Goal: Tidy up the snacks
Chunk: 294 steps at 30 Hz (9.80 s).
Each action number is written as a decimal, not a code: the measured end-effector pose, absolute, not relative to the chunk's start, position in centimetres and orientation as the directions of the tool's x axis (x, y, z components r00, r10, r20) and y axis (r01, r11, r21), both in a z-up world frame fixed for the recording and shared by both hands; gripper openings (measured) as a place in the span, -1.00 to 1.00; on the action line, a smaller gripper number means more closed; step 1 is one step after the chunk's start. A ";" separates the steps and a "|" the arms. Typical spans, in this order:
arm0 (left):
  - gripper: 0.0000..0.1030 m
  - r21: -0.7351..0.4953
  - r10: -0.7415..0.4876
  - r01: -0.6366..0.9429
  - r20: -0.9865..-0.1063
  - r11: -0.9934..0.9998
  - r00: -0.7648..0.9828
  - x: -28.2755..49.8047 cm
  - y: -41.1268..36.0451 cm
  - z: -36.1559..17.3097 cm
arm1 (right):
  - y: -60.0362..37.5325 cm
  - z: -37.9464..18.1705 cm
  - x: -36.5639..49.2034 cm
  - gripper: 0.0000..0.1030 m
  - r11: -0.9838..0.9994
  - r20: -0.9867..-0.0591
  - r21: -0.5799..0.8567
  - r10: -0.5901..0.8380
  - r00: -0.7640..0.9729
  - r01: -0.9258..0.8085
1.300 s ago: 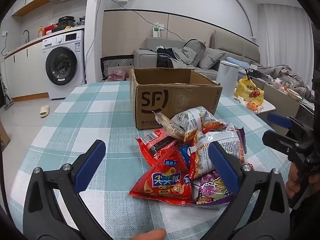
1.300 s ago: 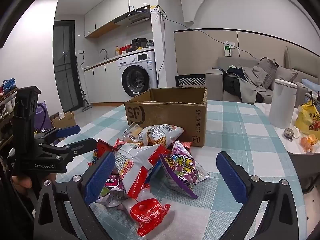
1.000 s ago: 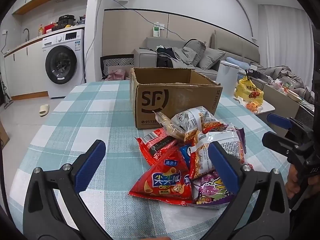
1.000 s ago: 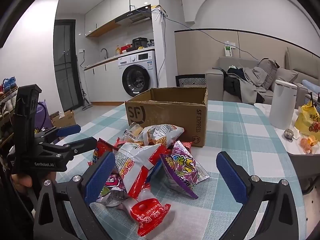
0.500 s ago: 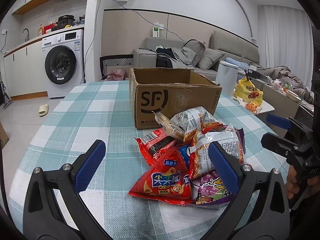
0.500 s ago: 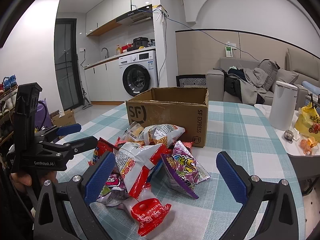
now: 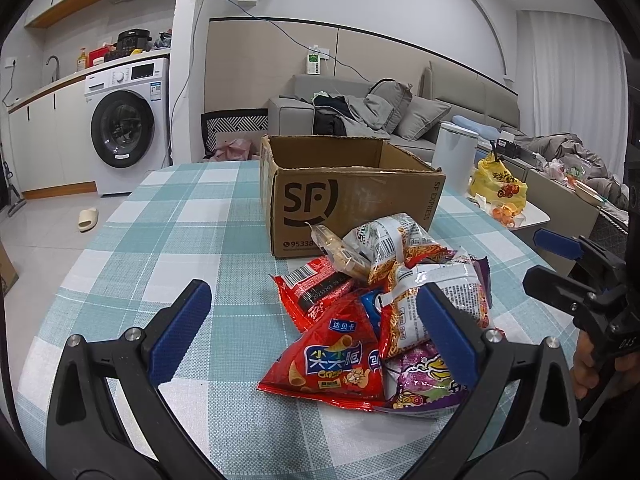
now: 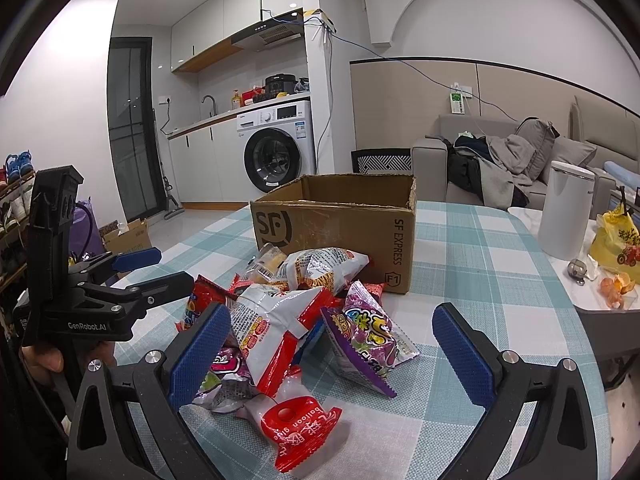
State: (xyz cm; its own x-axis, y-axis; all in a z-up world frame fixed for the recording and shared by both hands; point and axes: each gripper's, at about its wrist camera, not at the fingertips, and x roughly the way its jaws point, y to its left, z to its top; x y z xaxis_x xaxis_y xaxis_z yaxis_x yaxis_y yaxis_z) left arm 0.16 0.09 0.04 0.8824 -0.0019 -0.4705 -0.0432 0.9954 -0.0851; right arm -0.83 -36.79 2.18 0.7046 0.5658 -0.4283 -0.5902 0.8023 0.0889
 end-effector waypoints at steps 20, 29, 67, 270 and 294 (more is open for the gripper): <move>0.98 -0.088 -0.015 -0.029 -0.468 0.996 0.884 -0.1 0.2 0.0 | -36.7 1.6 -0.1 1.00 0.815 -0.449 0.085 0.545 0.708 -0.573; 0.98 -0.088 -0.021 -0.025 -0.482 0.996 0.876 0.2 0.2 0.2 | -37.0 1.4 0.6 1.00 0.830 -0.481 0.094 0.522 0.704 -0.550; 0.98 -0.165 -0.104 -0.025 -0.724 0.986 0.682 6.9 2.5 -4.9 | -36.0 -2.3 7.8 0.92 0.847 -0.720 0.189 0.463 0.517 -0.497; 0.98 -0.137 -0.034 -0.073 -0.649 0.988 0.760 4.1 3.4 0.1 | -31.8 -1.1 6.1 0.97 0.734 -0.690 0.416 0.639 0.339 -0.538; 0.97 -0.134 -0.044 -0.060 -0.660 0.989 0.750 4.6 2.9 -0.8 | -31.3 -1.7 5.8 -0.01 0.657 -0.619 0.494 0.726 0.301 -0.569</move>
